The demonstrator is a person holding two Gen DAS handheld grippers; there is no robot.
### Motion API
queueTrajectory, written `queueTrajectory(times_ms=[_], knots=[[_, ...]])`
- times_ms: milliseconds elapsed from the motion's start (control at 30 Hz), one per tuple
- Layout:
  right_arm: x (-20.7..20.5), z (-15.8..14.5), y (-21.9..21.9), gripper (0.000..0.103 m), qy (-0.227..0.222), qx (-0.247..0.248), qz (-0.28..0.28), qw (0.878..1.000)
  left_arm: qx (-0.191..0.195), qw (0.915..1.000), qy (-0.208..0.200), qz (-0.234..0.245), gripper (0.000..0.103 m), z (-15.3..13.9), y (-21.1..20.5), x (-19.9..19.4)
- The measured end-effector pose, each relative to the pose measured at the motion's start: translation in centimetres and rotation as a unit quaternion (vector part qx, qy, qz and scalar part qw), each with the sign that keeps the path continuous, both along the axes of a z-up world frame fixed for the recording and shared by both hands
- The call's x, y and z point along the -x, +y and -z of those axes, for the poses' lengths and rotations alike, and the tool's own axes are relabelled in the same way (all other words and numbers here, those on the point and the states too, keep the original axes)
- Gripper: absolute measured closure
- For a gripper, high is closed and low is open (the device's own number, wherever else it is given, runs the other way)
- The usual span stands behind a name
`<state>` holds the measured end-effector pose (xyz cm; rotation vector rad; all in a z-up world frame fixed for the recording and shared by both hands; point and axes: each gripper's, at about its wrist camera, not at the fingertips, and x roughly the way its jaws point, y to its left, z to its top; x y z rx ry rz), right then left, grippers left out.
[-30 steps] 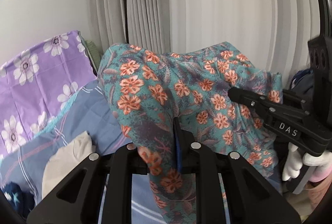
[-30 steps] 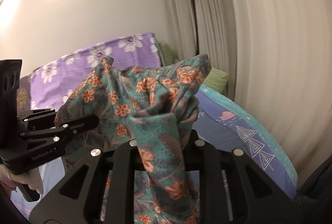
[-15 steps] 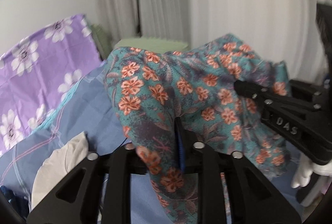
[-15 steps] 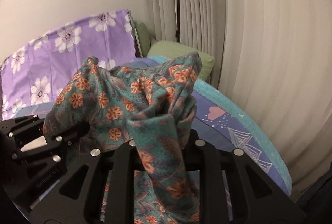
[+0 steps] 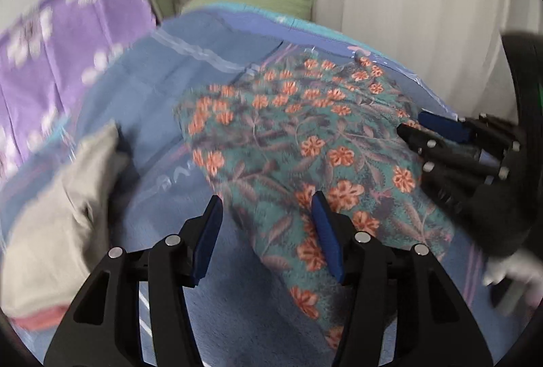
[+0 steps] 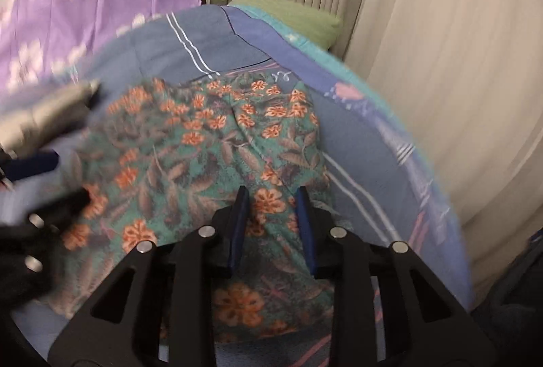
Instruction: Fold small clothes
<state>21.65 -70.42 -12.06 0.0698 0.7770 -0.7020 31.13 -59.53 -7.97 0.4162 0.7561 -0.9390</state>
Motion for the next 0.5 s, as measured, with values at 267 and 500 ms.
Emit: queueTrajectory(times_ms=[267,500], knots=[[0.2,0.4,0.4,0.073,0.015,0.014,-0.007,1.000,0.025,0.9990,0.002,-0.037,0.041,-0.5,1.8,1.1],[12.9,-4.0,5.8,0.044,-0.086,-0.047,-0.058,0.994,0.081,0.9966,-0.008,-0.013,0.025,-3.7,6.6,6.7]])
